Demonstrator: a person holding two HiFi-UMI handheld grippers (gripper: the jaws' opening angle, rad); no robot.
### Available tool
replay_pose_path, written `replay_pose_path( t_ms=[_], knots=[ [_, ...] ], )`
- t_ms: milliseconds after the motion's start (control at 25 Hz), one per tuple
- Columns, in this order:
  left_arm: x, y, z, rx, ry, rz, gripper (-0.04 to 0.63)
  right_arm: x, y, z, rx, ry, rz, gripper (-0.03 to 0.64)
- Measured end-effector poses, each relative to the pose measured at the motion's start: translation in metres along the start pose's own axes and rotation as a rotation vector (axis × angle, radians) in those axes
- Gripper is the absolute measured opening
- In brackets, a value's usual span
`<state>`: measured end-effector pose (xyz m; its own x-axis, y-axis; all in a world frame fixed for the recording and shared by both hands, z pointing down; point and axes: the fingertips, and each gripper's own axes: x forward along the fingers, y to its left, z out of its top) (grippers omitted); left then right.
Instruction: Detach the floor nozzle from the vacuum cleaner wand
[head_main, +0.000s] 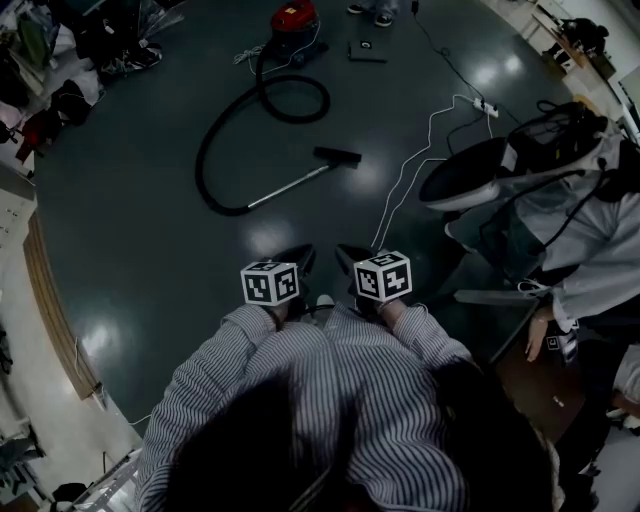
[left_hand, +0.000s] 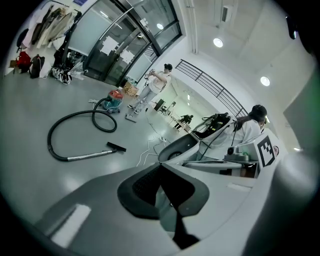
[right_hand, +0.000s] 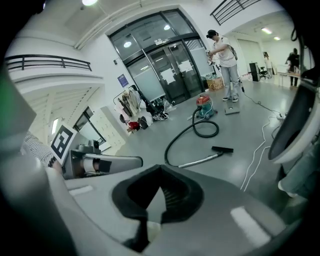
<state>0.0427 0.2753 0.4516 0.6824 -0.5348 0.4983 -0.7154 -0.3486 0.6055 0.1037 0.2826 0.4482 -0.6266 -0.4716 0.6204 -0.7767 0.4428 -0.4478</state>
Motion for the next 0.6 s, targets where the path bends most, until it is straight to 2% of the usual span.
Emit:
replay_pose_path(
  t_ms=[200,360,600],
  knots=[
    [0.015,0.001,0.008,0.027,0.02,0.008,0.003,-0.003,-0.018,0.018,0.028,-0.071,-0.022,0.002],
    [0.032,-0.004,0.016,0.035,0.03,0.01,0.003,-0.007,-0.032,0.026,0.046,-0.078,-0.008,0.002],
    [0.047,-0.007,0.028,0.033,-0.047,0.018,0.003,-0.006,-0.06,0.027,0.112,-0.08,-0.01,0.002]
  ],
)
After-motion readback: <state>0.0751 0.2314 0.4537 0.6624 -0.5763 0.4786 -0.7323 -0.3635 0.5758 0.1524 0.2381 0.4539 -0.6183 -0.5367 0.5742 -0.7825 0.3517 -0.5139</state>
